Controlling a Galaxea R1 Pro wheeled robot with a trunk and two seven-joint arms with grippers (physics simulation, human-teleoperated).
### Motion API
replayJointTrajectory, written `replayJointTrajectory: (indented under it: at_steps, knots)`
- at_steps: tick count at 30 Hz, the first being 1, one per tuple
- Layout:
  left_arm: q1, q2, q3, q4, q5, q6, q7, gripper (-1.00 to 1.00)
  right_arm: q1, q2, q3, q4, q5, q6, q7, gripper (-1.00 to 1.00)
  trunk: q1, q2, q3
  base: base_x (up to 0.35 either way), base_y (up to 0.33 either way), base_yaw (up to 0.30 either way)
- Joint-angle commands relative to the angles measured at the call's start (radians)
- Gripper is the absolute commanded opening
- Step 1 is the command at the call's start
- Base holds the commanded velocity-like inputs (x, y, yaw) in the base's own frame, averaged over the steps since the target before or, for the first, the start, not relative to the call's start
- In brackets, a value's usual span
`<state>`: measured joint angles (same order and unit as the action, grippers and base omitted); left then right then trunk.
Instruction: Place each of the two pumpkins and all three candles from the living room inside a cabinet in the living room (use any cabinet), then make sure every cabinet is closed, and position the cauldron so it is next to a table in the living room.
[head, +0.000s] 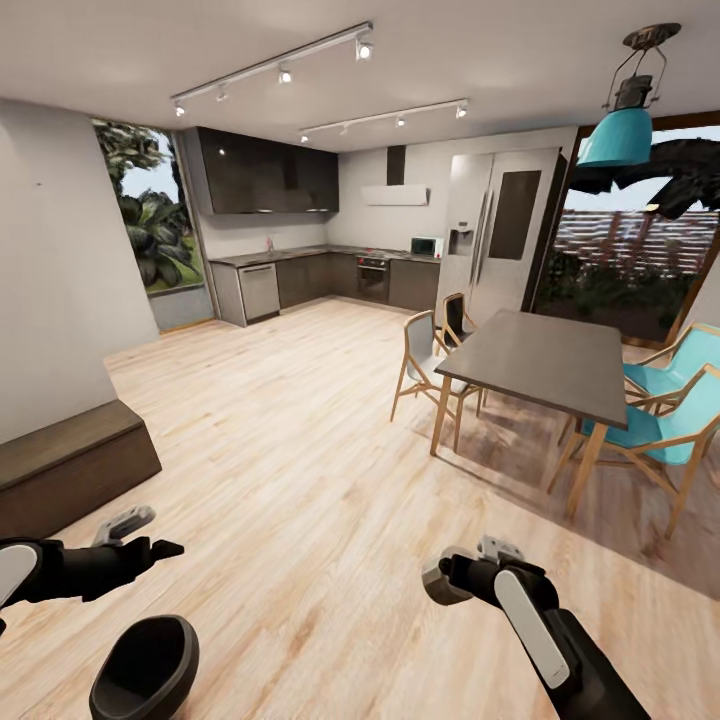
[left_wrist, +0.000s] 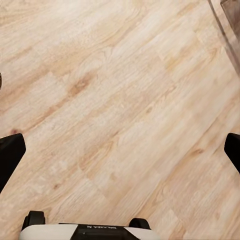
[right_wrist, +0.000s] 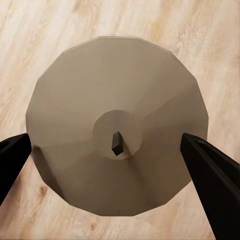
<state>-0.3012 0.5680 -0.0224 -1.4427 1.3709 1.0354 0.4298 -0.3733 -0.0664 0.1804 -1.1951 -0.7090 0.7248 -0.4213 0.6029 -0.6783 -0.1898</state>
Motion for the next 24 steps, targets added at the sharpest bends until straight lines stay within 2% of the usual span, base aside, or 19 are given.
replayJointTrajectory:
  at_steps: [1,11,24]
  knots:
    - [-0.001,0.000,0.001,-0.001,0.011,0.000,0.009,1.00,-0.001,-0.001,0.005,-0.001,-0.010,0.001,-0.011,-1.00,0.000,-0.001,-0.002,0.000,0.000,0.019]
    - [-0.001,0.000,-0.004,0.001,0.011,-0.001,0.005,1.00,-0.001,-0.001,0.007,0.002,-0.009,0.002,-0.012,-1.00,0.000,-0.001,-0.002,0.033,0.025,0.235]
    - [0.000,0.000,-0.004,0.001,0.010,-0.002,0.003,1.00,-0.001,0.000,0.008,0.002,-0.010,0.002,-0.013,-1.00,0.000,-0.001,-0.006,0.234,0.229,0.284]
